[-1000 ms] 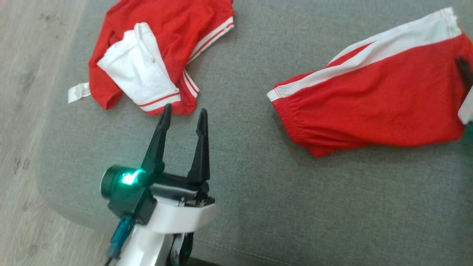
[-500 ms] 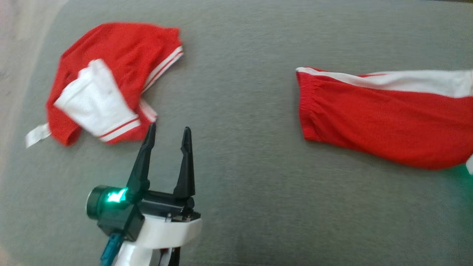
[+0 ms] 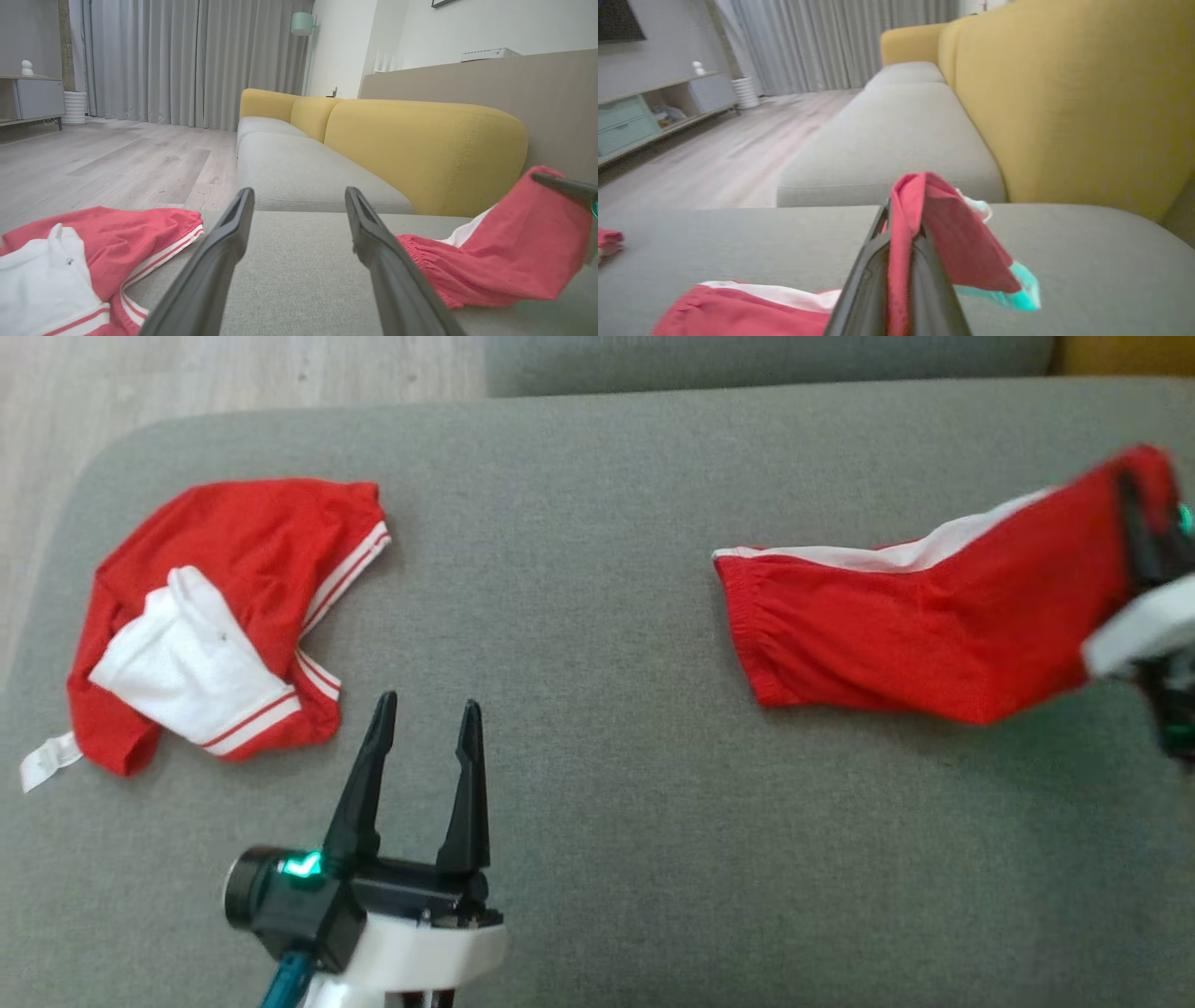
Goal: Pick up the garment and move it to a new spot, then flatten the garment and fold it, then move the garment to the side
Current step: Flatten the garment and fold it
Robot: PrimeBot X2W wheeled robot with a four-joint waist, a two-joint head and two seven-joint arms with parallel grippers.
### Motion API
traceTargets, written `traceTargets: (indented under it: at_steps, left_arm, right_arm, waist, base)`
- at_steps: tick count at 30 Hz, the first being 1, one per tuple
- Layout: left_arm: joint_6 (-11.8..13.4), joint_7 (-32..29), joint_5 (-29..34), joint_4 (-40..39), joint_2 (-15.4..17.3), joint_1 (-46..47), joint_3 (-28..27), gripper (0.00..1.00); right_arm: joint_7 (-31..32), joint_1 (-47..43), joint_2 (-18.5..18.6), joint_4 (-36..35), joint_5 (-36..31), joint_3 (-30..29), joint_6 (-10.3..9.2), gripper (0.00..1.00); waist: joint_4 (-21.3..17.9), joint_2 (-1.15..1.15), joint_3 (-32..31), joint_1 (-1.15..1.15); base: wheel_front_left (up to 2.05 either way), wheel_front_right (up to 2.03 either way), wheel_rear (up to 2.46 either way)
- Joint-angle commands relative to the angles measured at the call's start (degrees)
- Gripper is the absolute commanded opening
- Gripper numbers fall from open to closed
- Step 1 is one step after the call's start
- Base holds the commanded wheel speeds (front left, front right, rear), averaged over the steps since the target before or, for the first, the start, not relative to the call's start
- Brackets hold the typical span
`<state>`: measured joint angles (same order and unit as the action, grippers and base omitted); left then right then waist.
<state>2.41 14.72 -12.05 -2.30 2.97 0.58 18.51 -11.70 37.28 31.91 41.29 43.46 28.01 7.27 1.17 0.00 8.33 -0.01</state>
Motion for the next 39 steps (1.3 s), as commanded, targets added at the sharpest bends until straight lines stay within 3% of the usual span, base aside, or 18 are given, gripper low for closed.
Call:
traceTargets:
  at_steps: [1, 4, 8, 9, 10, 15, 23, 24, 25, 30, 39]
  left_arm:
    - [-0.1, 0.3, 0.3, -1.7, -0.1, 0.8, -2.0, 1.0]
    - [-0.1, 0.3, 0.2, -1.6, -0.1, 0.5, -1.8, 1.0]
    - [0.1, 0.3, -0.2, -1.5, -0.1, 0.2, -1.5, 1.0]
    - [0.1, 0.3, -0.3, -1.4, -0.1, 0.2, -1.3, 1.0]
    - [0.1, 0.3, -0.4, -1.3, -0.1, 0.3, -1.0, 1.0]
    - [0.5, 0.3, -1.1, -1.0, -0.1, 0.4, -0.1, 1.0]
    - [1.2, 0.3, -1.3, -1.6, -0.1, -1.5, -0.7, 1.0]
    - [1.2, 0.3, -1.3, -1.7, -0.1, -1.6, -0.7, 1.0]
    - [1.2, 0.3, -1.4, -1.7, -0.1, -1.5, -0.6, 1.0]
    - [1.1, 0.3, -1.4, -1.3, -0.1, -0.5, 0.2, 1.0]
    - [1.4, 0.3, -2.3, -0.8, -0.1, 1.0, 1.0, 1.0]
  right_arm:
    - [0.4, 0.7, -0.6, -3.3, -1.5, 1.6, 0.22, 0.0]
    - [2.2, 0.7, -2.6, -6.5, -3.5, 3.6, 0.22, 0.0]
    - [6.8, -0.2, -8.4, -10.2, -7.9, 8.2, 0.22, 0.0]
    - [7.8, -0.7, -10.4, -10.2, -8.5, 9.4, 0.22, 0.33]
    - [8.4, -1.4, -12.2, -9.9, -9.0, 10.3, 0.22, 1.0]
    - [6.7, -4.6, -17.3, -8.3, -10.9, 10.9, 0.22, 1.0]
    - [3.4, -11.2, -15.1, -8.6, -14.5, 5.9, 0.22, 1.0]
    - [3.8, -11.9, -14.5, -8.4, -14.8, 5.1, 0.22, 0.53]
    - [4.3, -12.2, -13.7, -8.2, -15.4, 4.5, 0.22, 0.0]
    - [10.1, -11.8, -9.9, -5.3, -16.5, 2.7, 0.22, 0.0]
    - [12.8, -8.0, -8.5, -2.5, -14.8, 2.1, 0.22, 0.0]
  waist:
    - [0.7, 0.0, -0.7, 0.01]
    - [1.2, 0.0, -1.2, 0.01]
    - [2.1, 0.0, -1.6, 0.01]
    - [2.4, 0.0, -1.7, 0.01]
    - [2.7, 0.0, -1.8, 0.01]
    - [4.1, 0.0, -2.6, 0.01]
    - [4.1, 0.0, -4.0, 0.01]
    - [4.2, 0.0, -4.0, 0.01]
    - [4.5, 0.0, -3.9, 0.01]
    - [7.5, 0.0, -2.4, 0.01]
    - [14.5, 0.0, 0.1, 0.01]
  base:
    - [0.0, 0.0, 0.0]
    - [0.0, 0.0, 0.0]
    - [0.0, 0.0, 0.0]
    - [0.0, 0.0, 0.0]
    - [0.0, 0.0, 0.0]
    - [0.0, 0.0, 0.0]
    - [0.0, 0.0, 0.0]
    - [0.0, 0.0, 0.0]
    - [0.0, 0.0, 0.0]
    - [0.0, 0.0, 0.0]
    - [0.0, 0.0, 0.0]
